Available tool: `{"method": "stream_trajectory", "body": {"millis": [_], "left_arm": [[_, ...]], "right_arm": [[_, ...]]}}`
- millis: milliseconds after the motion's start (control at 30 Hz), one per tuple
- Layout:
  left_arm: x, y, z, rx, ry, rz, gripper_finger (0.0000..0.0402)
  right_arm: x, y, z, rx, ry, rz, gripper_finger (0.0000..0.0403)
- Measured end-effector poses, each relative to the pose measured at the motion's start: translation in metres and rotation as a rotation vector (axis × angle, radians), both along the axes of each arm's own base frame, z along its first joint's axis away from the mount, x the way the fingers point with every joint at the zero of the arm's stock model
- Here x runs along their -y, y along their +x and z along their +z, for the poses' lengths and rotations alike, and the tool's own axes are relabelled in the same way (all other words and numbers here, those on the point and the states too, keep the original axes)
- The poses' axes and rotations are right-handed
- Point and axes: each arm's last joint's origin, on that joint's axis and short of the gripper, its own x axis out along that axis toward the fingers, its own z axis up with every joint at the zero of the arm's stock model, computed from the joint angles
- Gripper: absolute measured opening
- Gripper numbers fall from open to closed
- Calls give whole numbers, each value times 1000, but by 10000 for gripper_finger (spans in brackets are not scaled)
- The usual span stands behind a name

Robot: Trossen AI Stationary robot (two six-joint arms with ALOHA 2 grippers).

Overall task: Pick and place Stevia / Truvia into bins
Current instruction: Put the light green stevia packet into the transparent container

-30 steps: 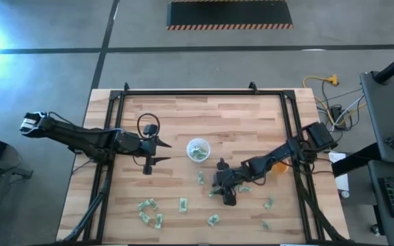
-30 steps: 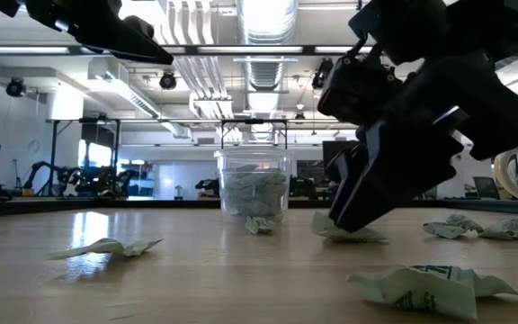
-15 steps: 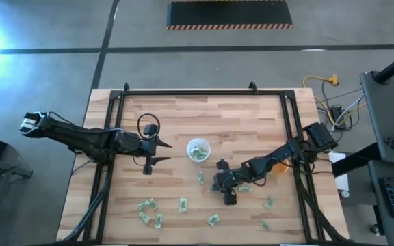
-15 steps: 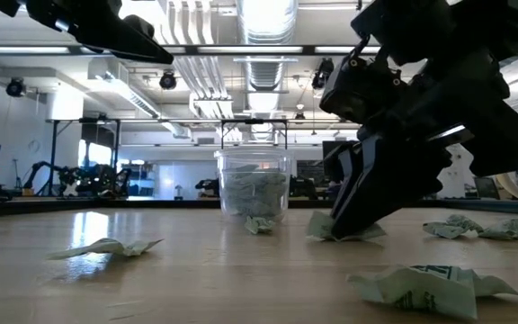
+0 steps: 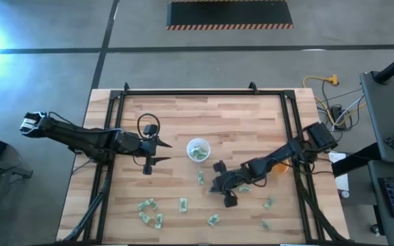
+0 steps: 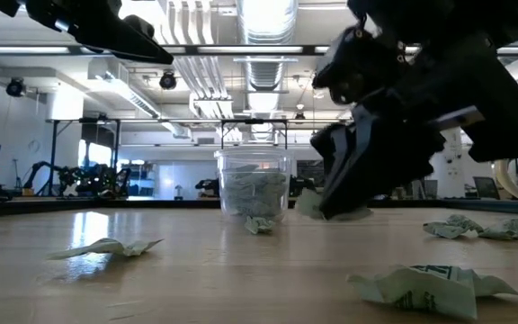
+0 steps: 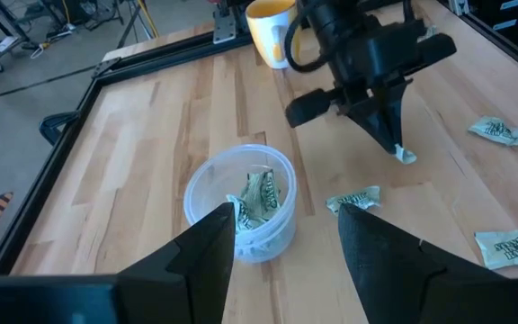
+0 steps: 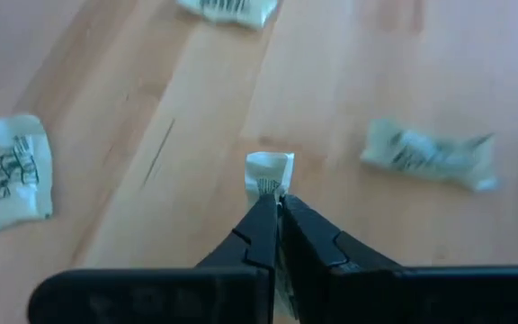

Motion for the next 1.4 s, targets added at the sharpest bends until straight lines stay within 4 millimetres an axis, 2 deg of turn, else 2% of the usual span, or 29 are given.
{"method": "stream_trajectory", "body": {"millis": [267, 400, 500, 833, 1133, 1233, 1400], "left_arm": [[0, -2, -4, -37, -7, 6, 183], [-1, -3, -8, -83, -50, 32, 183], [0, -2, -11, -104, -78, 49, 183], [3, 8, -28, -203, -132, 92, 183], [8, 19, -46, -299, -178, 87, 183], [9, 22, -50, -322, -191, 92, 183], [9, 24, -53, -335, -192, 89, 183]], "right_arm": [[6, -1, 38, 179, -199, -52, 9], [15, -2, 58, 265, -365, -196, 9], [28, -1, 65, 288, -433, -290, 9], [77, 10, 64, 256, -451, -427, 9], [103, 15, 63, 256, -330, -341, 11], [106, 16, 63, 255, -303, -338, 26], [108, 16, 63, 255, -304, -343, 74]]}}
